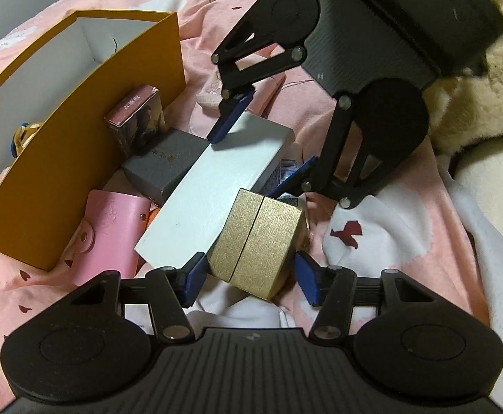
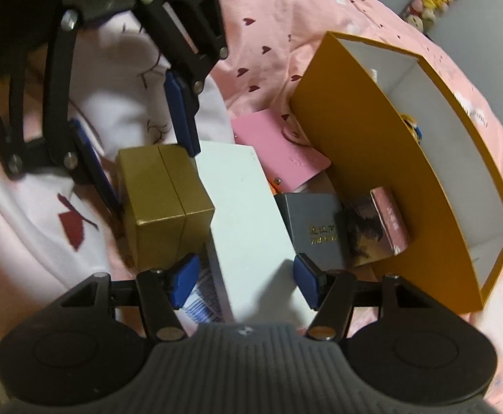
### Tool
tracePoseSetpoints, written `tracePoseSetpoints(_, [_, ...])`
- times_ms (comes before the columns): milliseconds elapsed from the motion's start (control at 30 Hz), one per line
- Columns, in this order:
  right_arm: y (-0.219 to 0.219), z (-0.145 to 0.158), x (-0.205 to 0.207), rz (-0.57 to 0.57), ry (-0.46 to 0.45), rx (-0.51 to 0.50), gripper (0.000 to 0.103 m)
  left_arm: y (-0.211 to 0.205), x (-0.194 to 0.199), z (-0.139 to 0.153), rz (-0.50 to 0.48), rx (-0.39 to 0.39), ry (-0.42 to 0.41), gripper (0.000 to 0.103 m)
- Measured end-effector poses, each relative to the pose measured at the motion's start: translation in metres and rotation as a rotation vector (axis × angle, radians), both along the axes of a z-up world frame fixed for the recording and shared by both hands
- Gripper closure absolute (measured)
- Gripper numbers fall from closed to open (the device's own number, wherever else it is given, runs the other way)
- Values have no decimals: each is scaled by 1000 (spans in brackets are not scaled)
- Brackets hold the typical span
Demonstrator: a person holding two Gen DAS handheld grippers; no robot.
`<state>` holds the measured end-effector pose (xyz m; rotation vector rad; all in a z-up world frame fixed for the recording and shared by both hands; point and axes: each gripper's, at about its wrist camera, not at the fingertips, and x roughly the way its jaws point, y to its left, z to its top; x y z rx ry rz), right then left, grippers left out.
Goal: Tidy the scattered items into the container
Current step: 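Move both grippers back to the items beside the box, then grasp the white tube with the right gripper while the left grasps the gold cube box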
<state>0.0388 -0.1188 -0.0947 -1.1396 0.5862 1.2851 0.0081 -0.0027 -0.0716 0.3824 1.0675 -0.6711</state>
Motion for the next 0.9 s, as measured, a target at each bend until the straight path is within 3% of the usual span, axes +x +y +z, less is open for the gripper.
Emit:
tracePoseSetpoints(233, [6,-18,-5,28,-103,-36,48,-4,11,-12,-13,-34,29,35])
tracePoseSetpoints(433, [2,-14,-4,19,-85,-19,55,-3,9,-13,26,-41,22,36])
tracePoseSetpoints(600, [0,2,7,-58,36,36,61,-2,4,-9,83,-16,14,40])
tracePoseSetpoints(900, [-10,23,49,-290,362,95,68,21,6,-4,258,-26,65,44])
